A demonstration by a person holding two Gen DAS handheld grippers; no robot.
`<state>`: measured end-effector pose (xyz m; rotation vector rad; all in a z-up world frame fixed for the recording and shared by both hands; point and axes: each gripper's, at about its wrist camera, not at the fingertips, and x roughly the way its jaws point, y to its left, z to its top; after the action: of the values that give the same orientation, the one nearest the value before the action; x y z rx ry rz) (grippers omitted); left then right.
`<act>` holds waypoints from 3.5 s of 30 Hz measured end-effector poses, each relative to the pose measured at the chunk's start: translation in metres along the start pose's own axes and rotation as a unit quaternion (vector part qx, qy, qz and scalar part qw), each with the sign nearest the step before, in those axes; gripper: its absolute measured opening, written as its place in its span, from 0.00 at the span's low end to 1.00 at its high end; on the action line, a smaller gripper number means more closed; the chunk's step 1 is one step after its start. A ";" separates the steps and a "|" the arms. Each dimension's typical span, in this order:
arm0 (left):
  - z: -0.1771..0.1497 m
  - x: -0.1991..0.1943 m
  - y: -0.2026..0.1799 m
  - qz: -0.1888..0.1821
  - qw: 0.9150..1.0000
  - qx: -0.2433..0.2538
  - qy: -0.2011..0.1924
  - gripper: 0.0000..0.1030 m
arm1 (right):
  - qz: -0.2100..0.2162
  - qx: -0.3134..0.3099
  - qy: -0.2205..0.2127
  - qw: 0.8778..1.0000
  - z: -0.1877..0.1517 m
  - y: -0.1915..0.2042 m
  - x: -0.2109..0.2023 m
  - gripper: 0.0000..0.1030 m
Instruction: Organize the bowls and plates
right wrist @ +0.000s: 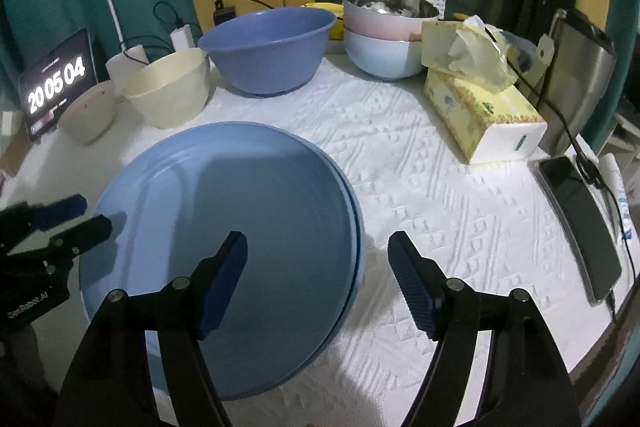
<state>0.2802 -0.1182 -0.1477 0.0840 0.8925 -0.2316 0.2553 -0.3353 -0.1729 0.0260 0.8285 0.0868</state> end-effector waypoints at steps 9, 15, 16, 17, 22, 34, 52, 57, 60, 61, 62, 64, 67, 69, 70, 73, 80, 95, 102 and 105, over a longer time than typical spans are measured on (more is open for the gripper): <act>0.000 0.023 -0.006 -0.015 1.000 -0.013 0.017 0.47 | 0.024 0.034 0.002 0.999 0.002 -0.019 0.009 0.70; 0.002 0.029 -0.008 -0.022 1.000 -0.020 0.008 0.48 | 0.045 0.046 0.016 0.998 -0.001 -0.024 0.022 0.58; 0.002 0.029 -0.008 -0.022 1.000 -0.018 0.006 0.48 | 0.052 0.051 0.016 0.997 -0.001 -0.026 0.023 0.58; 0.003 0.029 -0.009 -0.021 1.000 -0.017 0.004 0.48 | 0.059 0.058 0.016 0.996 -0.001 -0.027 0.025 0.58; 0.002 0.030 -0.010 -0.023 1.000 -0.016 -0.004 0.48 | 0.097 0.082 0.019 0.992 -0.004 -0.030 0.028 0.57; 0.000 0.026 -0.012 -0.024 1.000 -0.016 -0.002 0.40 | 0.098 0.102 0.011 0.990 -0.009 -0.024 0.023 0.49; -0.015 -0.005 0.027 -0.008 0.999 -0.046 -0.022 0.40 | 0.100 0.067 0.003 0.993 -0.001 0.022 0.007 0.47; -0.020 -0.011 0.045 -0.002 0.998 -0.064 -0.026 0.40 | 0.106 0.051 0.005 0.993 0.003 0.045 0.006 0.46; -0.024 -0.015 0.057 0.003 0.997 -0.073 -0.029 0.40 | 0.110 0.042 0.008 0.993 0.006 0.059 0.008 0.46; -0.025 -0.016 0.062 0.005 0.997 -0.077 -0.030 0.40 | 0.112 0.040 0.009 0.993 0.007 0.063 0.008 0.46; -0.026 -0.017 0.067 0.007 0.996 -0.081 -0.031 0.40 | 0.114 0.038 0.010 0.993 0.007 0.067 0.008 0.45; -0.029 -0.018 0.075 0.009 0.996 -0.087 -0.031 0.40 | 0.118 0.031 0.012 0.993 0.009 0.078 0.010 0.45; -0.034 -0.022 0.090 0.016 0.994 -0.098 -0.034 0.40 | 0.125 0.024 0.016 0.992 0.010 0.091 0.012 0.45; -0.036 -0.023 0.098 0.020 0.994 -0.103 -0.036 0.40 | 0.129 0.019 0.018 0.991 0.012 0.101 0.013 0.44; -0.038 -0.023 0.104 0.022 0.993 -0.107 -0.037 0.40 | 0.130 0.017 0.019 0.991 0.012 0.106 0.014 0.44; -0.044 -0.025 0.117 0.028 0.992 -0.117 -0.036 0.40 | 0.136 0.010 0.025 0.990 0.014 0.122 0.018 0.44; -0.055 -0.033 0.150 0.047 0.989 -0.138 -0.042 0.40 | 0.157 -0.004 0.038 0.987 0.018 0.156 0.027 0.44; -0.073 -0.031 0.196 0.074 0.982 -0.168 -0.037 0.40 | 0.181 -0.028 0.066 0.981 0.019 0.204 0.051 0.45; -0.073 -0.025 0.192 0.092 0.984 -0.150 -0.039 0.40 | 0.183 -0.022 0.075 0.980 0.017 0.203 0.062 0.46; -0.073 -0.025 0.190 0.096 0.983 -0.148 -0.041 0.40 | 0.178 -0.028 0.068 0.981 0.016 0.205 0.062 0.47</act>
<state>0.2539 0.0834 -0.1786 -0.1156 0.8218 0.0790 0.2954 -0.1257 -0.1956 0.1172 0.9512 0.4543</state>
